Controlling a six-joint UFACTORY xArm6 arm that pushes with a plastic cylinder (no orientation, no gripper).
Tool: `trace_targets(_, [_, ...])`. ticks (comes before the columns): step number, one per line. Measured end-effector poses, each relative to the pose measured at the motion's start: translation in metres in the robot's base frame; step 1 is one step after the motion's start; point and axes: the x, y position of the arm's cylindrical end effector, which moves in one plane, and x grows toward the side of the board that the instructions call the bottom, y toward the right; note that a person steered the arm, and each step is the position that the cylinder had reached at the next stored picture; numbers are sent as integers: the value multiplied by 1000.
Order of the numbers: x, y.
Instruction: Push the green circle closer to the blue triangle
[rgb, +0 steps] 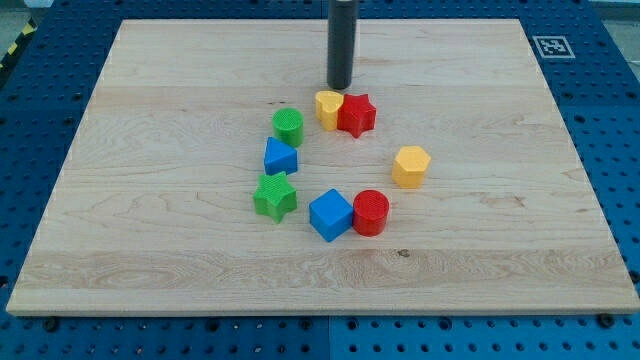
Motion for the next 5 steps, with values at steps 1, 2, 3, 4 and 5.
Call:
trace_targets(1, [26,-21])
trace_targets(2, [39,-32])
trace_targets(3, [36,-46])
trace_targets(4, [24,-65])
trace_targets(5, [30,-65])
